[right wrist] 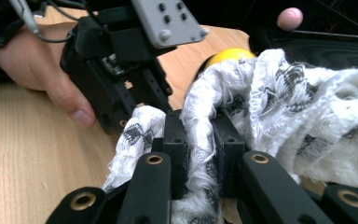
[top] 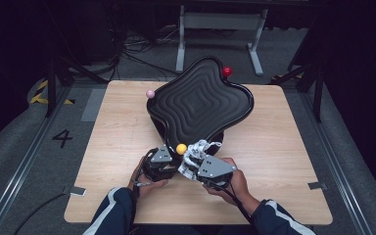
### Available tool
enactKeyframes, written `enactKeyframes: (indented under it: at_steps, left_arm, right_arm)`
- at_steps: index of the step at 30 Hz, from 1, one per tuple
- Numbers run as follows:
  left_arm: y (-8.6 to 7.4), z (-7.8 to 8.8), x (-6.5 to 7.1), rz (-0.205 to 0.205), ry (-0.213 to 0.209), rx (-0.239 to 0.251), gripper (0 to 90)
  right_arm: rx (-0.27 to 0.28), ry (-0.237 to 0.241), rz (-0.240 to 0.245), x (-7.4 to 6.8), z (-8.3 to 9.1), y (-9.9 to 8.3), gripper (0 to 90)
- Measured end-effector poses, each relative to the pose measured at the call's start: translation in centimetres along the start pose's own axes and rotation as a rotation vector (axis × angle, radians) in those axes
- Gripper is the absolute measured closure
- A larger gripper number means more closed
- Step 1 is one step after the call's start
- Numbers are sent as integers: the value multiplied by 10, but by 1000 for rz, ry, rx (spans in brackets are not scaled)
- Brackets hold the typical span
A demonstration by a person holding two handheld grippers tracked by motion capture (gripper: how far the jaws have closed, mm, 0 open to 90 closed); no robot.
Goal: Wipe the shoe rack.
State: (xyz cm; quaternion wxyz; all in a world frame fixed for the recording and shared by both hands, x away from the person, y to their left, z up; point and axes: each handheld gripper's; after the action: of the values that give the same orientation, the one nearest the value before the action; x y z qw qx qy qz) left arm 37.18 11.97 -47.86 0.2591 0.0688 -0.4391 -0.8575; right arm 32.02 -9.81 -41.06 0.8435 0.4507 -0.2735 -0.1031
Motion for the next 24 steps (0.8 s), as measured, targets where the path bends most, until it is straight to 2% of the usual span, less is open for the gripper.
enactKeyframes:
  at_steps: [6, 11, 13, 16, 17, 24]
  left_arm:
    - [0, 0, 0, -1, -3, -4, 730]
    - [0, 0, -1, -2, -6, 1, 730]
    - [0, 0, -1, -2, -6, 1, 730]
    - [0, 0, -1, -4, -8, 1, 731]
    - [0, 0, -1, -5, -9, 1, 731]
    - [0, 1, -3, -14, -17, -2, 731]
  right_arm:
    - [1, -9, -8, 5, 2, -3, 793]
    - [7, -35, -35, 18, 12, -8, 793]
    - [6, -63, -34, 25, 18, -11, 792]
    - [4, -104, -67, 39, 29, -17, 792]
    - [4, -104, -67, 39, 29, -17, 792]
    - [4, -219, -144, 80, 55, -30, 792]
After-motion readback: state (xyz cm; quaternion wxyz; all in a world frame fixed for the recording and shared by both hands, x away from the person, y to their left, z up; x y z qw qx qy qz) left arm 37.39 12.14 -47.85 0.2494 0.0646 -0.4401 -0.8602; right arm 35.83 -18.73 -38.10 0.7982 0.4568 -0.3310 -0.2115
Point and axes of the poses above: each handheld gripper's, and its own axes: z roughly backward along the jaws, y roughly out of its top, x roughly to its right, and after that the axes turned 2 degrees about z, right-handed
